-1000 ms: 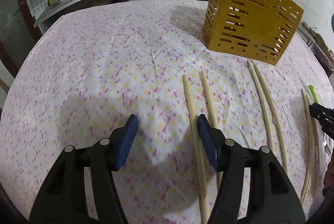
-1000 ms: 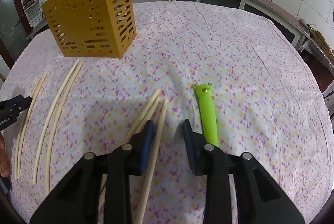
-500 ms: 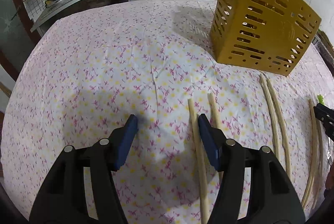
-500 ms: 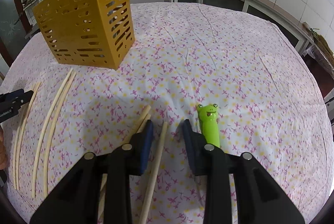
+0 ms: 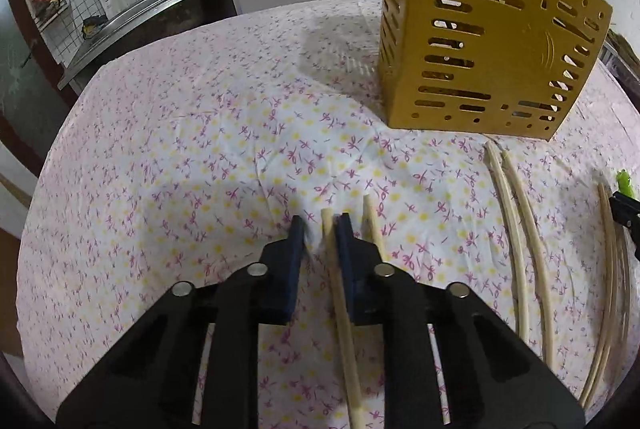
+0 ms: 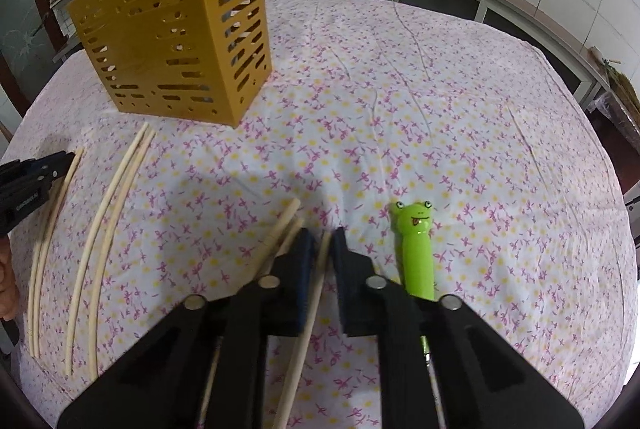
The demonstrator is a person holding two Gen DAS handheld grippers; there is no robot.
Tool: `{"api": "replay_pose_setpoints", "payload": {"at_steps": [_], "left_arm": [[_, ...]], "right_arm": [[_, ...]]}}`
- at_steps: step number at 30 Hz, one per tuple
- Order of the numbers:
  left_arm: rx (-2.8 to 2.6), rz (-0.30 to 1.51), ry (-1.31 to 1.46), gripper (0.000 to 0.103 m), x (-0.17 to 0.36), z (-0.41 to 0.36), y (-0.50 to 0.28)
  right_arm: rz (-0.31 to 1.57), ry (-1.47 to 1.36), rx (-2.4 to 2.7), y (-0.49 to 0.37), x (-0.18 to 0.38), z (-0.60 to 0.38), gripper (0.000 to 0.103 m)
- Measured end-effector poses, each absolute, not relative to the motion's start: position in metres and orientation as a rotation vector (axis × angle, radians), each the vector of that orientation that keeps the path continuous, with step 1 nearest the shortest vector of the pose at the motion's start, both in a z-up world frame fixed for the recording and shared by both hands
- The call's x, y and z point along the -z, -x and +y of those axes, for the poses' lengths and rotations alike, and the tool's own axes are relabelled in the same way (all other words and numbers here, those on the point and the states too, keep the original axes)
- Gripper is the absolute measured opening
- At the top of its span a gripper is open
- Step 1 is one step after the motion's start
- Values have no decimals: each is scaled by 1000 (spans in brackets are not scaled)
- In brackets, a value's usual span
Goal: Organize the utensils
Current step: 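Grasp a wooden chopstick with the left tool while the right tool grasps another chopstick, then carry both chopsticks to the yellow caddy and lower them in upright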
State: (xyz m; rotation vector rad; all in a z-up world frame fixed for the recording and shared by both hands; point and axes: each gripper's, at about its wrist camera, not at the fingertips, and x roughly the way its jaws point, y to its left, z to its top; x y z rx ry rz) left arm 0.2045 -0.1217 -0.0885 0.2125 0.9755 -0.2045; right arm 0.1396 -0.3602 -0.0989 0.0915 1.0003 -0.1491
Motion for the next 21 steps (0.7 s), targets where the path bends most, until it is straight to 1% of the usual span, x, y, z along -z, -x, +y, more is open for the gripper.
{"api": "replay_pose_setpoints", "payload": {"at_steps": [2,4,9,13,14,21], "left_arm": [[212,981,-185,6,87,-115,-205],[236,997,-119,5,85,-103,-211],[260,975,-64,4,77,-93,-206],[264,934,-57,4,60,-89,-197],[263,928,-59,0,57,-88,-195],[264,907,-65,0,47,-82,-188]], "right_arm": [[1002,-113,142,-139,99,-363,8],[1006,-153,128,-139,97,-370,5],[985,-173,117,-131,94,-373,5],[953,-168,107,-126,83,-370,5],[942,-164,106,-125,79,-369,5],[879,-167,96,-117,54,-370,5]]}}
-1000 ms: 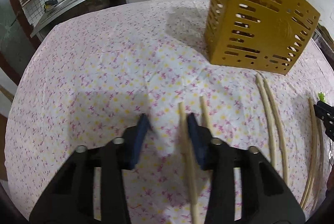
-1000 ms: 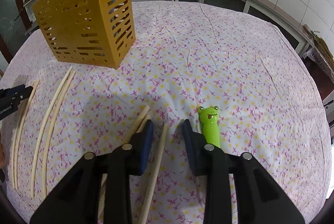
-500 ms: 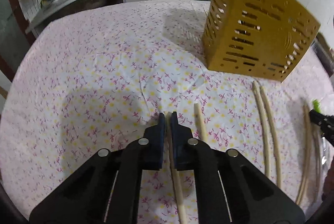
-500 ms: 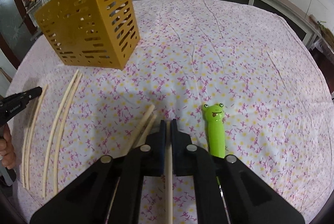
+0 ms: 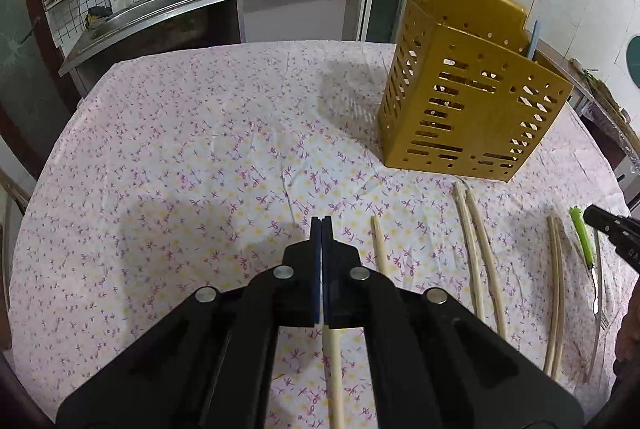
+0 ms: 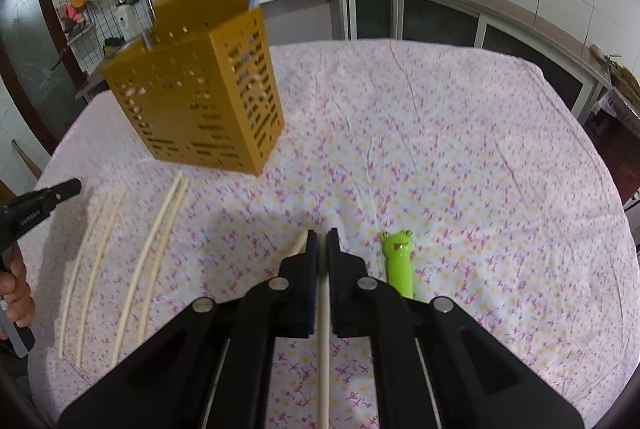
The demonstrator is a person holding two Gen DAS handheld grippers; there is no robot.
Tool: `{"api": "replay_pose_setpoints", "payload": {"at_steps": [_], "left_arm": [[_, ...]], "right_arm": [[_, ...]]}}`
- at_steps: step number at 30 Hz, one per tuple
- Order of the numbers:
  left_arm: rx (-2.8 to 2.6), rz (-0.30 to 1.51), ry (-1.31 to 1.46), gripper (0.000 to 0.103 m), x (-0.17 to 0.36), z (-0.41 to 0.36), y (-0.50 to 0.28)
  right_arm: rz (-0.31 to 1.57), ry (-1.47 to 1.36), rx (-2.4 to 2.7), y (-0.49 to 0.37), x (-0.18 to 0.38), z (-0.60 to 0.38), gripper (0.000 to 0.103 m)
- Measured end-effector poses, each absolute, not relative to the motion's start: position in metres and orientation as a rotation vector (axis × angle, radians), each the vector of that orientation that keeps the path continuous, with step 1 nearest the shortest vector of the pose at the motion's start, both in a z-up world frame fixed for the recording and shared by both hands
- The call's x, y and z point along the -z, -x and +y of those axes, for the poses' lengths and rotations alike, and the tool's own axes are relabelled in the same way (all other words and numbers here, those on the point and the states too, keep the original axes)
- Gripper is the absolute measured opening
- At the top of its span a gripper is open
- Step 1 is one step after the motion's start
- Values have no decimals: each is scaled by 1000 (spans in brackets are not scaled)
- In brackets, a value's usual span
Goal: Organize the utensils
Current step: 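Carry both chopsticks to the yellow caddy and lower them in upright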
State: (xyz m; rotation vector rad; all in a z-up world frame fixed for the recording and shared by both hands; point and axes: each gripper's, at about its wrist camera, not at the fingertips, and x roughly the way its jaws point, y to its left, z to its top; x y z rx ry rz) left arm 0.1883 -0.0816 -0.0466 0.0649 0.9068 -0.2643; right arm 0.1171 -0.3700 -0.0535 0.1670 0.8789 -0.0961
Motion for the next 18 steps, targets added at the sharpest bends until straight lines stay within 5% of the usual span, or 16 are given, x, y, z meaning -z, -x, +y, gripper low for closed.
{"api": "replay_pose_setpoints", "payload": {"at_steps": [8,11,18], "left_arm": [[294,985,-100,1,69,-92,-191],[272,1001,-125,20,78,-96,-194],[255,1004,-123,26,87,-96,-200]], "right_arm": [[922,-169,100,-121,71,-373,5],[931,-174,98,-120,76,-373,5],[934,-178,100,-120,78,-375,5]]}}
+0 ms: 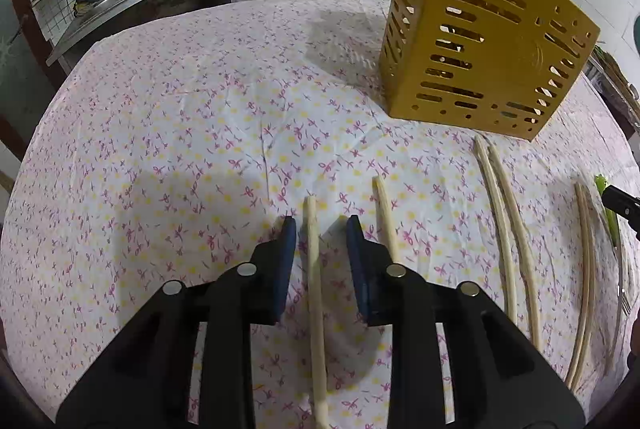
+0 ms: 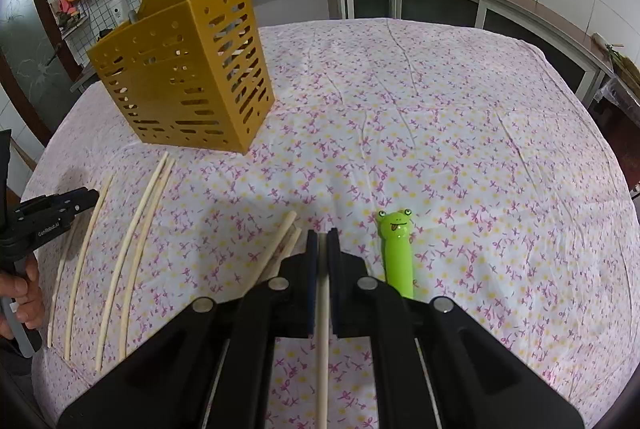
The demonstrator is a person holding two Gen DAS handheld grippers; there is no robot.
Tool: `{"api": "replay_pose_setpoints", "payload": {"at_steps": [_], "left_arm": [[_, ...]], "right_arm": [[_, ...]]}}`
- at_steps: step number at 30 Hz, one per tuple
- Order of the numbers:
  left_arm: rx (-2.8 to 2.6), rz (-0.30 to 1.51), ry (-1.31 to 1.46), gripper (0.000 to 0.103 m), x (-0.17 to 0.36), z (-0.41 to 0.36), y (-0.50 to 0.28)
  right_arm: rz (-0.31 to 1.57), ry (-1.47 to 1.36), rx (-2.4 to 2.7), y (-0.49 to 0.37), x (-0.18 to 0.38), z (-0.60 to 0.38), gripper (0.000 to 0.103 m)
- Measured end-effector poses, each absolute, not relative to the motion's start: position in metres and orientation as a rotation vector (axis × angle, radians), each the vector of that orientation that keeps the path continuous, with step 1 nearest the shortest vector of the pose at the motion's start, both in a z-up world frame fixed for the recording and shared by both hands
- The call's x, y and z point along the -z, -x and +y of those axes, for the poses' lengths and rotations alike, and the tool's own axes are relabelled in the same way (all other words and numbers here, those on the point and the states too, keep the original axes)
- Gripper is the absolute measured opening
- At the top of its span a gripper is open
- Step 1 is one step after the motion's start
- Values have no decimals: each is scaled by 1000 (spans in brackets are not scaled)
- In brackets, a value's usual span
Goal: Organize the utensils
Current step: 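Carry both chopsticks to the yellow caddy and lower them in upright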
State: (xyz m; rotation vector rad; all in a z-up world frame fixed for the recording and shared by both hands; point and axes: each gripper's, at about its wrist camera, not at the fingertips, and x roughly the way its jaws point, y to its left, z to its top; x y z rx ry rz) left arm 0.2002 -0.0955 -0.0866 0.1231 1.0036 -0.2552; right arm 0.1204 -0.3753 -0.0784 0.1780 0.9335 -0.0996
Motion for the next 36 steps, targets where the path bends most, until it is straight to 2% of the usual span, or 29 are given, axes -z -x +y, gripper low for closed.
{"api": "replay_pose_setpoints", "payload": {"at_steps": [3,6,7,8,14,36], "left_arm": [[254,997,-147,27,89,-99,-203],[247,998,-175,20,89,-103,-212],[246,996,-179,15,89,-105,-211],[241,988,-186,3,87,-104,-213],[245,967,-159,3,76,-105,-205],[294,769,-61,4,-19,-85,-163]], "right_arm": [[936,-178,97,-122,79,-375,5],[939,-184,92,-122,81,-373,5],[939,-186,90,-122,82,-373,5],[940,-188,88,-122,82,-372,5],[917,-191,81,-117,71,-374,5],[726,-213,39,-93,-5,-377,5]]}}
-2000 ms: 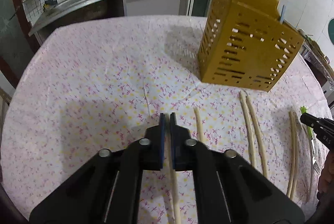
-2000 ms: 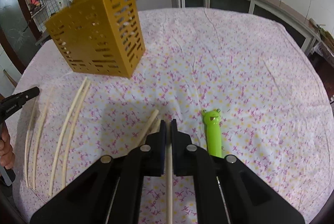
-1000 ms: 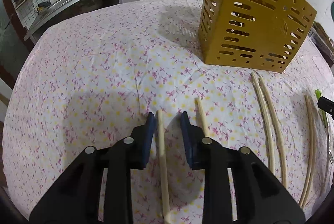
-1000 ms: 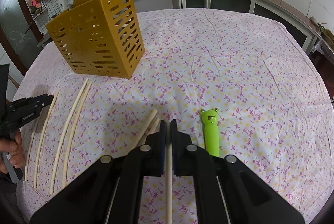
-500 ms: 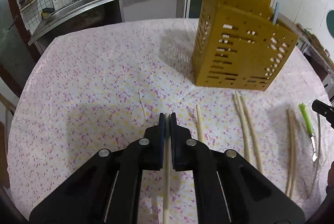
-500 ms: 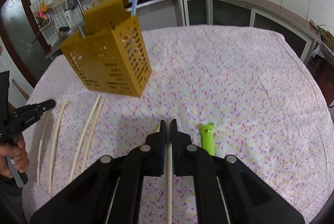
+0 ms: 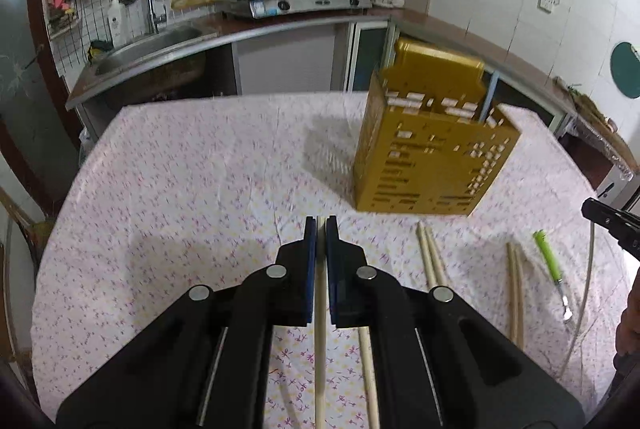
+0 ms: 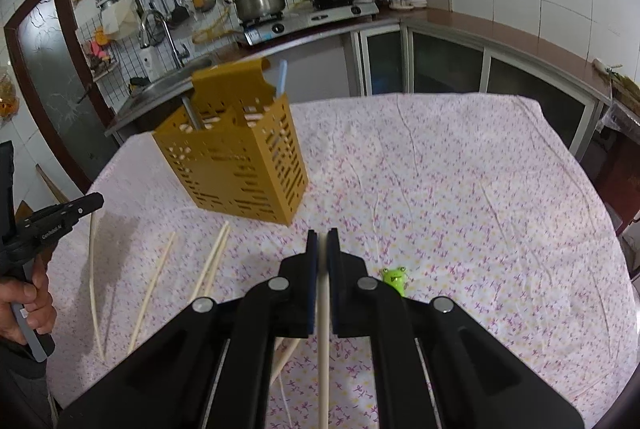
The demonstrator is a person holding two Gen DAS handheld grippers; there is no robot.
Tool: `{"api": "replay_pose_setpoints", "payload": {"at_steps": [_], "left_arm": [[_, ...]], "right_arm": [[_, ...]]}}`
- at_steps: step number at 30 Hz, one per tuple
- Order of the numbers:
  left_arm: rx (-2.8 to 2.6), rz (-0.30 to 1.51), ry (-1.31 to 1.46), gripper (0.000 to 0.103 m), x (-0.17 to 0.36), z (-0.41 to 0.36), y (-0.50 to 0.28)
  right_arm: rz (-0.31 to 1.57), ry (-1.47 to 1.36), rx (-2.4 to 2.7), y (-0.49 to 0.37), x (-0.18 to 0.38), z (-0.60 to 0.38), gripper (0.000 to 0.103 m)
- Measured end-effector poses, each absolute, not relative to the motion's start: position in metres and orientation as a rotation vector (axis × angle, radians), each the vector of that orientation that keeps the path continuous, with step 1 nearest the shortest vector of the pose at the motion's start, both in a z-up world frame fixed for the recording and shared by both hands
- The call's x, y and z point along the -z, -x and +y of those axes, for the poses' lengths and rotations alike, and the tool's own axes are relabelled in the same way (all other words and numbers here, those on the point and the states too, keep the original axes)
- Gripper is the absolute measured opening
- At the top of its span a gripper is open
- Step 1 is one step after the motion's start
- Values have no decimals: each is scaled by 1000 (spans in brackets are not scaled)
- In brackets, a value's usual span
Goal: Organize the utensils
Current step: 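Carry both chopsticks to the yellow caddy and lower them in upright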
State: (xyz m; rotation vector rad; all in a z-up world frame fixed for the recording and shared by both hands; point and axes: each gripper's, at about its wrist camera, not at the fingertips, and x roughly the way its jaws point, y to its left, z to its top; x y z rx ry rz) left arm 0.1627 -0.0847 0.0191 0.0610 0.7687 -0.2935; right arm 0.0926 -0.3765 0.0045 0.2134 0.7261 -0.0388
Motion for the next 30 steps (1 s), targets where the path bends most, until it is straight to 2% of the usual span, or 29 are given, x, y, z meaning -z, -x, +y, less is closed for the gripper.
{"api": "replay_pose_setpoints", "payload": {"at_steps": [8,30], "left_arm": [[301,666,-63,4,-58,-84,-143],[309,517,-50,3,-113,-84,-116]], "right_arm": [[629,-196,36,-71,-37,-374,5],[475,-140,22,-46,-99,-361,5]]}}
